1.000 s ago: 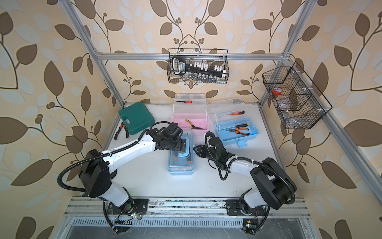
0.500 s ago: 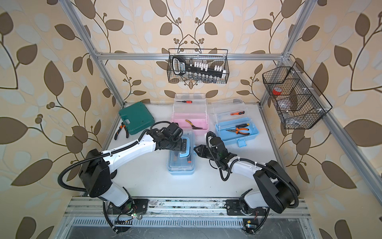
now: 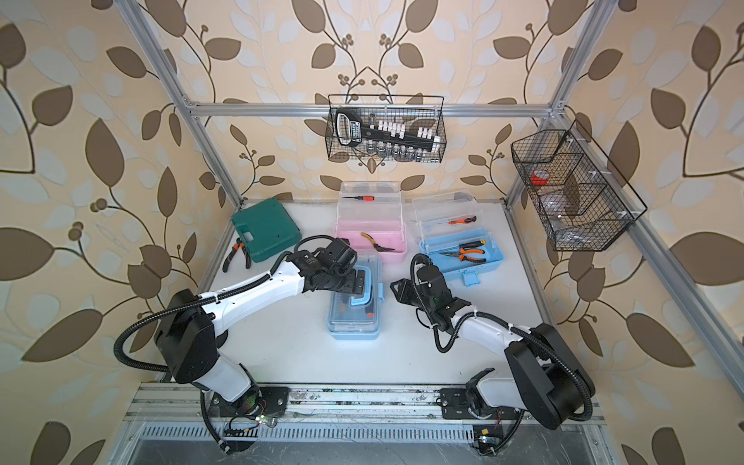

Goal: Close toolboxes
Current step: Fasten the toolbox latch on the toolbox.

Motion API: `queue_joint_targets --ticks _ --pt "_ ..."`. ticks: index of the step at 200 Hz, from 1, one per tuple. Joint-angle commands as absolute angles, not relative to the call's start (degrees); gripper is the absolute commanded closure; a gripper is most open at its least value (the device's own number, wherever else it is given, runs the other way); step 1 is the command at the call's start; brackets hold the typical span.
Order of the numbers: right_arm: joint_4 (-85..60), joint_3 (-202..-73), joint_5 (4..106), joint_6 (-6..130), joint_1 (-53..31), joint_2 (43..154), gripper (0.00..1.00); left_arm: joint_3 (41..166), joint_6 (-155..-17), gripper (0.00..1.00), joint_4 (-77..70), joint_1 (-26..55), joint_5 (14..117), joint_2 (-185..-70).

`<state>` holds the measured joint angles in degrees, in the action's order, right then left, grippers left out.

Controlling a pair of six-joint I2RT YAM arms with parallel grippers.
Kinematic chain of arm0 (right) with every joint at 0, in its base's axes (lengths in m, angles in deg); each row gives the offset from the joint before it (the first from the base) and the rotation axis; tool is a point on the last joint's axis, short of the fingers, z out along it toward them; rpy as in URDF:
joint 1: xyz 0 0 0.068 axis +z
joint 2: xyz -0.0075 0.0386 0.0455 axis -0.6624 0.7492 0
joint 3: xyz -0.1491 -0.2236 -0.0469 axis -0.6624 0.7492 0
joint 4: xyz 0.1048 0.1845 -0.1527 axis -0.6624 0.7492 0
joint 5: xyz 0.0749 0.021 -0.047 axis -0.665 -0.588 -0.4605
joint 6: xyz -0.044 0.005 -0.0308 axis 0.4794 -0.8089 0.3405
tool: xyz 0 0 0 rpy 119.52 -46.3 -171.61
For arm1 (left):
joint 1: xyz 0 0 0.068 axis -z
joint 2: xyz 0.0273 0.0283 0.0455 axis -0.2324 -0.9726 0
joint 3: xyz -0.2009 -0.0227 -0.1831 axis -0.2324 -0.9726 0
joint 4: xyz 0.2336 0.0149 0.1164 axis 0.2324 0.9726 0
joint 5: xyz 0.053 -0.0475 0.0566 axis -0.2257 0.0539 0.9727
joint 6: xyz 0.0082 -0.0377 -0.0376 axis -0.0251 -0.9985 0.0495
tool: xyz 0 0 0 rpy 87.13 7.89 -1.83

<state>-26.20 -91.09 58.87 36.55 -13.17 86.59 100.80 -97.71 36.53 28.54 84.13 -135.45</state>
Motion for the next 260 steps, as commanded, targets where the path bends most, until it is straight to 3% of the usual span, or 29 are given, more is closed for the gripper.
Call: queue_joint_targets --ticks 1,99,142,206,260 --pt "-23.39 -91.58 61.00 38.79 -13.26 89.87 0.73 98.91 -96.33 0.01 38.98 29.54 82.28 -138.17" --pt "-30.32 -99.62 50.95 41.94 -5.76 101.73 0.73 96.72 -98.41 0.01 34.54 30.09 76.66 -140.31" --pt "-23.96 -101.58 57.20 42.97 -5.83 101.68 0.72 95.76 -98.18 0.01 34.36 30.16 77.32 -139.88" --pt "-12.89 -100.97 63.55 46.63 -8.82 93.93 0.56 98.65 -96.71 0.01 38.60 30.07 80.72 -137.70" --pt "-7.54 -99.58 63.83 48.89 -11.14 85.62 0.34 107.59 -95.82 0.01 48.78 30.49 85.97 -135.15"
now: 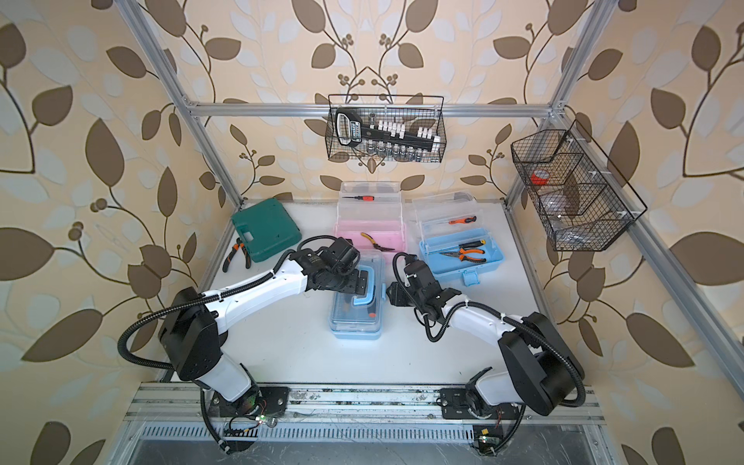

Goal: Close toolboxes
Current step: Fasten the toolbox latch on the toolbox, then move the toolbox to the center of the board.

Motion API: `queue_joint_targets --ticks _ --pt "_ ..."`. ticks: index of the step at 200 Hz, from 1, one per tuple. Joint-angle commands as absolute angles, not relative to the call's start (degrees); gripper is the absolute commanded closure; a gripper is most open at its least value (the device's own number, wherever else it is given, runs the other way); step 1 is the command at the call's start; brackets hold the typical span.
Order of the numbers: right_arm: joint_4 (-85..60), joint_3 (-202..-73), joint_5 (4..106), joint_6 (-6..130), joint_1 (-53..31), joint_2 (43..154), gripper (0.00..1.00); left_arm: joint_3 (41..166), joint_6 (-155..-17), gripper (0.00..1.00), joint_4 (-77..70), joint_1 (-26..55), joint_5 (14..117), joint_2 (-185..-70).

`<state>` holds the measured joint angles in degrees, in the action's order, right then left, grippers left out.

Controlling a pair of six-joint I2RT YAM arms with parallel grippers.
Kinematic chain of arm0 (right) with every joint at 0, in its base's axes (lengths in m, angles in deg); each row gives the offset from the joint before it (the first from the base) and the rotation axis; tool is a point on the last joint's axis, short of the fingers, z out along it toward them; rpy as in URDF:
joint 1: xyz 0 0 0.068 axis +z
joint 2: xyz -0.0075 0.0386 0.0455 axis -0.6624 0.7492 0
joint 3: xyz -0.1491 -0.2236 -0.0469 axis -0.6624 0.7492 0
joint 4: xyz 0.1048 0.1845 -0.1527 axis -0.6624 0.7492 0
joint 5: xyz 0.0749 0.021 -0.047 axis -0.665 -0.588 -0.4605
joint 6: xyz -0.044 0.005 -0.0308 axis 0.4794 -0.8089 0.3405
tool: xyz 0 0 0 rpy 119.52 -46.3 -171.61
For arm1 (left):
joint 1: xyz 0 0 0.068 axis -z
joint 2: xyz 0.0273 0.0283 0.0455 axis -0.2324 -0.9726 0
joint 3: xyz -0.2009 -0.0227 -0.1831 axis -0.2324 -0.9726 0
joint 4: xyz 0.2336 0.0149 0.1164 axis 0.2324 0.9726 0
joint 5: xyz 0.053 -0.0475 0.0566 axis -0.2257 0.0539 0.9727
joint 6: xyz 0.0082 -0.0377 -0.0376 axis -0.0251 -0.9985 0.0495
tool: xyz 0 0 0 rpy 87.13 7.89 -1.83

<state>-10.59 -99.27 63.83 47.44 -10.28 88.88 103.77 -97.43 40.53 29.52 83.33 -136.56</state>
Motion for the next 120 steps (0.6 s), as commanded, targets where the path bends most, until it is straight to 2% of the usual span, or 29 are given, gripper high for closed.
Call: queue_joint_targets --ticks 1,47,74,120 --pt "-7.44 -99.53 63.88 48.94 -11.19 85.50 0.34 107.69 -95.85 0.01 48.89 30.50 86.00 -135.11" --pt "-4.38 -97.97 64.90 50.63 -17.03 81.22 0.12 112.30 -98.83 0.01 51.08 35.35 87.76 -132.51" --pt "-3.09 -96.35 64.03 51.70 -21.94 78.50 0.04 115.20 -100.53 0.01 51.02 39.27 88.80 -134.24" --pt "-2.52 -93.42 60.77 52.75 -29.24 73.86 0.03 120.16 -101.74 0.01 51.67 41.64 89.27 -142.58"
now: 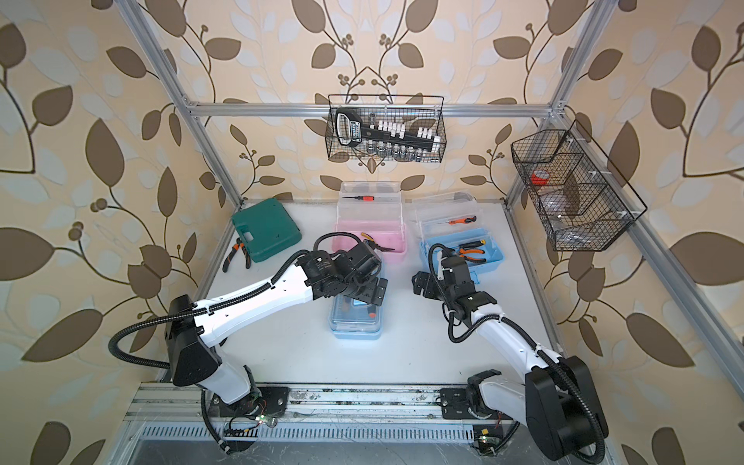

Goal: Close toolboxes
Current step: Move the toolbox to the center of the board.

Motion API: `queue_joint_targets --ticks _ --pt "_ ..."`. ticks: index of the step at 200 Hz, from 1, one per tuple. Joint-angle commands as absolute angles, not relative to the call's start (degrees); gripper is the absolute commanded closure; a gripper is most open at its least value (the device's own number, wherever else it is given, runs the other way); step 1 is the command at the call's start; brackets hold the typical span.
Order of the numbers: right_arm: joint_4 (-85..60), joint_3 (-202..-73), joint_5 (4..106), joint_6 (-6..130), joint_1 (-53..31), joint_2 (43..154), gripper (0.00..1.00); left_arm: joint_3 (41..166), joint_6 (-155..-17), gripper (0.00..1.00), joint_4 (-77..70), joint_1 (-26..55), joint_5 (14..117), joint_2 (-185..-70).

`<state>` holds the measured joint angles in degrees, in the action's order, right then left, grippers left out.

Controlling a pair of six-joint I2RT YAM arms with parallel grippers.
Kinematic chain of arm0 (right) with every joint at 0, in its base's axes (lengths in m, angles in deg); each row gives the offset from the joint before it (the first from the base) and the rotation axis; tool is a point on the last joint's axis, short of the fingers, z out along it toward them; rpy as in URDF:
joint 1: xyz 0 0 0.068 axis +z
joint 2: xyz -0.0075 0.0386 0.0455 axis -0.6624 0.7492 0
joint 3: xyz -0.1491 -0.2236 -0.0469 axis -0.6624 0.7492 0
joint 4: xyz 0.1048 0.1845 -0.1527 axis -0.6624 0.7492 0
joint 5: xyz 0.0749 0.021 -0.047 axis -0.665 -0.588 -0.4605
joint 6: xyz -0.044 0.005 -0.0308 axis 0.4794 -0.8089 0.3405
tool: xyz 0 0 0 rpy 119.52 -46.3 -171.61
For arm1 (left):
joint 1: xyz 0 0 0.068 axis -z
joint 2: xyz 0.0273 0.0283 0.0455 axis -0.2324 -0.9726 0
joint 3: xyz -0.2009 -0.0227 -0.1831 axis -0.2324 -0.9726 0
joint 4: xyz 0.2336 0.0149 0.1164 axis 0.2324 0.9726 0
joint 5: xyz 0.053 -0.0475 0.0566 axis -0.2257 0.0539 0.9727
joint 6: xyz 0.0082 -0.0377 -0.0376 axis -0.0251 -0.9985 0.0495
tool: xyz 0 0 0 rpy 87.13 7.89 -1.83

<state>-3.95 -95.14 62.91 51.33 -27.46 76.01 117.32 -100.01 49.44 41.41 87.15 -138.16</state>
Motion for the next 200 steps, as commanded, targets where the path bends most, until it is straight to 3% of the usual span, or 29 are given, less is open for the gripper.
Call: queue_joint_targets --ticks 1,126,178,200 --pt "-2.52 -93.42 60.72 52.76 -29.34 73.82 0.03 120.22 -101.80 0.01 51.69 41.66 89.27 -142.78" --pt "-2.73 -92.71 58.57 53.40 -30.65 74.70 0.03 123.76 -103.81 0.02 55.22 42.37 93.69 -155.82" --pt "-3.13 -92.88 57.68 53.56 -30.71 75.44 0.04 117.17 -105.74 0.19 56.04 42.26 96.84 -153.89" --pt "-3.08 -92.84 57.43 53.54 -30.74 75.45 0.04 115.23 -106.43 0.36 55.81 42.11 97.58 -153.28"
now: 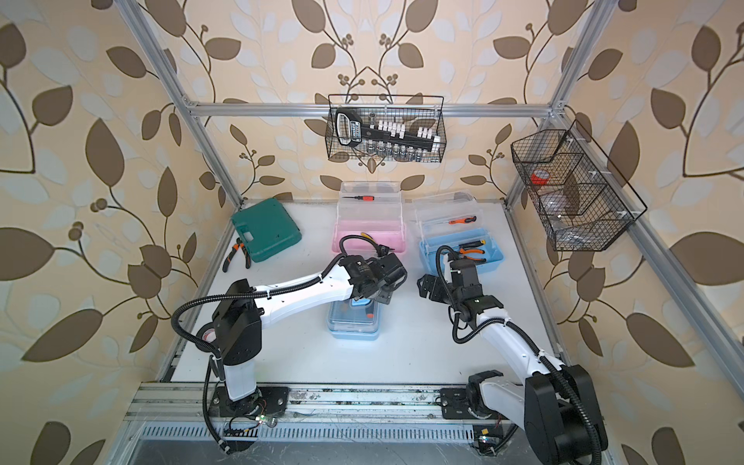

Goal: Close toolboxes
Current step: Move the toolbox to the center of the board.

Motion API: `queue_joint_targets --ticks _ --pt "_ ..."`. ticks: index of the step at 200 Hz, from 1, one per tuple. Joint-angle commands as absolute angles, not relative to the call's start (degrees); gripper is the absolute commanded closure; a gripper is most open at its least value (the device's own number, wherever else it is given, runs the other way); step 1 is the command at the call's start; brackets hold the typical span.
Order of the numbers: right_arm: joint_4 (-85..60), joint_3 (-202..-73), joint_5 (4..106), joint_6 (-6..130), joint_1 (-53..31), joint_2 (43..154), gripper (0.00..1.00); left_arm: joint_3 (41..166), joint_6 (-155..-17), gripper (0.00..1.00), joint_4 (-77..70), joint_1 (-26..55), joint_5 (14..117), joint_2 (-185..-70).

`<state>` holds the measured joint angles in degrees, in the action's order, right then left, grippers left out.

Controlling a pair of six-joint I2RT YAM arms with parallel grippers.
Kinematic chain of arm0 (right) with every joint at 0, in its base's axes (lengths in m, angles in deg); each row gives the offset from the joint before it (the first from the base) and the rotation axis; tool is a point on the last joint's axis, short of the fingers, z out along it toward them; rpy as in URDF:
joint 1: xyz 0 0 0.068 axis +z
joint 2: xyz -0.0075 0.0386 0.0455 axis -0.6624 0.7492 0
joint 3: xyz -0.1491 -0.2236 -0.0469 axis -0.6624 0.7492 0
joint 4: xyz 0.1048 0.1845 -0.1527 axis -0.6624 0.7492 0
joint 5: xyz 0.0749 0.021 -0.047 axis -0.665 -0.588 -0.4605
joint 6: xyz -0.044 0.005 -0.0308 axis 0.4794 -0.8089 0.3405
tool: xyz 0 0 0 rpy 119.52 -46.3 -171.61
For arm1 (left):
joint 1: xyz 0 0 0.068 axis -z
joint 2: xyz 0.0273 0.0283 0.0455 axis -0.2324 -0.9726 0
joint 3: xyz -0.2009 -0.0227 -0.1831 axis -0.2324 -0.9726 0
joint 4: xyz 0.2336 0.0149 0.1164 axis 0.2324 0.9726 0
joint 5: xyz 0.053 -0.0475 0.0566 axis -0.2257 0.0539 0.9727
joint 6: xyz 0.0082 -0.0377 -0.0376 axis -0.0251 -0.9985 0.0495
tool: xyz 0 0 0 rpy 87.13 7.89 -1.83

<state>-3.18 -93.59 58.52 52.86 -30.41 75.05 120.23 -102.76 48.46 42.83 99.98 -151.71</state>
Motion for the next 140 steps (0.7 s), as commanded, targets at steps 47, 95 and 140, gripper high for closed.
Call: queue_joint_targets --ticks 47,95,140 --pt "-2.92 -93.13 57.21 53.55 -30.76 75.79 0.05 111.25 -108.75 0.42 56.73 41.58 100.08 -150.81" --pt "-2.95 -93.50 56.55 53.53 -30.73 76.39 0.05 103.23 -112.07 0.47 56.39 39.80 100.12 -145.09" --pt "-3.28 -93.73 55.77 53.56 -30.67 77.12 0.06 97.12 -113.28 0.49 55.60 37.38 99.66 -140.84"
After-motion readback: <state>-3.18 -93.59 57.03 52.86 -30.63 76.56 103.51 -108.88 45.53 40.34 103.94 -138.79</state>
